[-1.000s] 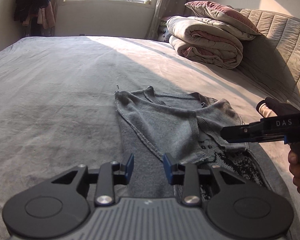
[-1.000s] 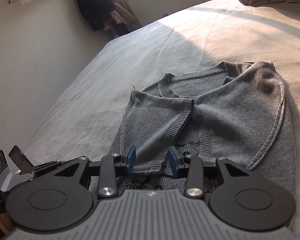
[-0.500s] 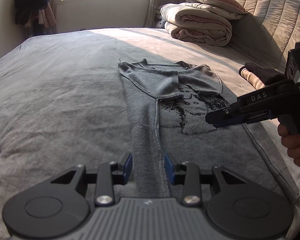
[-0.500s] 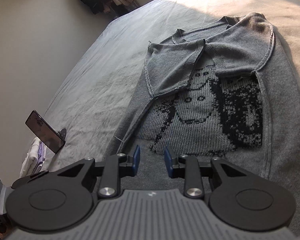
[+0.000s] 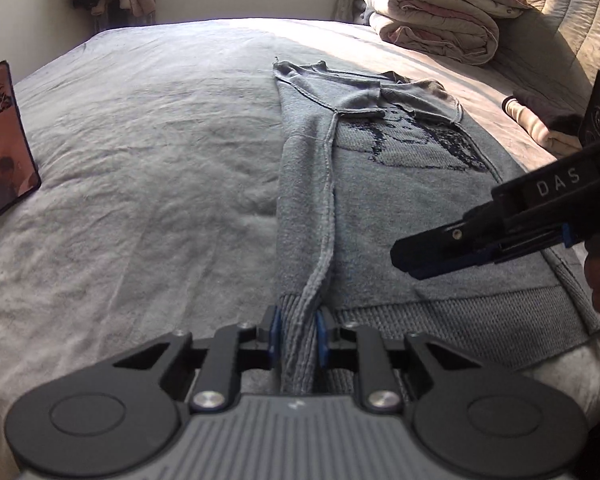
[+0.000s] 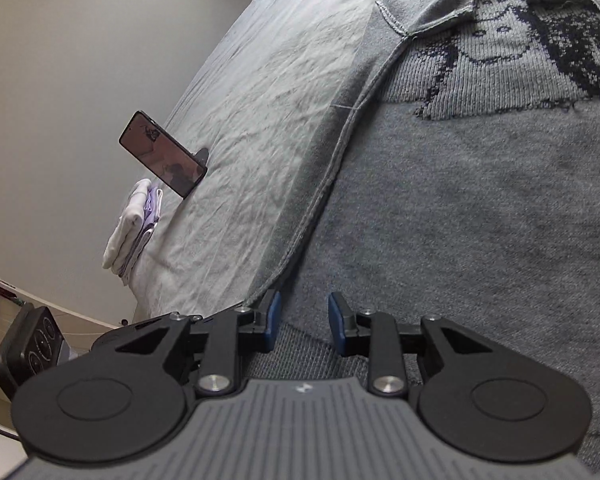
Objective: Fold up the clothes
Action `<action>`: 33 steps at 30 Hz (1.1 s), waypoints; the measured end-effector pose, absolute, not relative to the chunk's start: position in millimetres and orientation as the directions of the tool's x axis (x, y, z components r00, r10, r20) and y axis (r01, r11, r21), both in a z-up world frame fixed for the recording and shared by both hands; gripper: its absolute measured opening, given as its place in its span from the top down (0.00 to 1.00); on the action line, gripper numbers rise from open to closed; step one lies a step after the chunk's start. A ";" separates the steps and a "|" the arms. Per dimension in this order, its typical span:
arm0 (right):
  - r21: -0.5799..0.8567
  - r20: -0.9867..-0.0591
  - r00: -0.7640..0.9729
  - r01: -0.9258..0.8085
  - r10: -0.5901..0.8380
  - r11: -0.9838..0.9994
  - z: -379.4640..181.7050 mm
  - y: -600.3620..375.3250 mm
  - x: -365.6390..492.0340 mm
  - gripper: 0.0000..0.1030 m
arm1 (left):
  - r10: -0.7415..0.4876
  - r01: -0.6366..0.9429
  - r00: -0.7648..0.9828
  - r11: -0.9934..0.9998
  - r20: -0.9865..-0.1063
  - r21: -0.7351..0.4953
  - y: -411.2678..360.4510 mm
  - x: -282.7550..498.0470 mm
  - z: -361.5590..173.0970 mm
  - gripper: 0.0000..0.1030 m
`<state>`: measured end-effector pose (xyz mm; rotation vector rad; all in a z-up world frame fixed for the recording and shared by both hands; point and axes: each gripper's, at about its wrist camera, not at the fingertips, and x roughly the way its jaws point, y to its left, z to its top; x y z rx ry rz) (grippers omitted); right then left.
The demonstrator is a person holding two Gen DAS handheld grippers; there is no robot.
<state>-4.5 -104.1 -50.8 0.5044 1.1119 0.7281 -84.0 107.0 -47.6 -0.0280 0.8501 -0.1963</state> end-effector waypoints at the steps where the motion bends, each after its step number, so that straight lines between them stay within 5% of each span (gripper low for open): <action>1: 0.689 -0.624 0.248 -0.275 0.741 0.671 -52.4 -101.4 -6.6 0.70 | -0.185 0.141 0.648 0.982 -0.739 -0.123 108.9 -85.1 -44.7 0.93; 10: 0.808 -0.550 0.158 -0.150 0.820 0.570 -76.9 -98.8 -2.3 0.83 | -0.277 0.184 0.630 0.961 -0.725 -0.208 99.8 -85.7 -16.6 0.93; 14: 0.835 -0.529 0.127 -0.097 0.839 0.542 -90.8 -96.4 1.1 0.97 | -0.307 0.233 0.597 0.950 -0.741 -0.206 87.8 -83.5 -18.0 0.93; 22: 0.870 -0.474 0.257 -0.008 0.842 0.492 -73.3 -138.0 18.4 0.57 | -0.336 0.316 0.559 0.932 -0.758 -0.180 68.2 -80.1 -26.5 0.93; 30: 0.893 -0.435 0.339 0.046 0.834 0.447 -81.5 -146.1 34.2 0.57 | -0.370 0.401 0.500 0.900 -0.783 -0.169 53.7 -73.3 -41.1 0.92; 33: 0.877 -0.452 0.366 0.016 0.813 0.480 -79.4 -142.1 37.6 0.64 | -0.413 0.447 0.476 0.874 -0.776 -0.191 54.6 -71.6 -39.5 0.79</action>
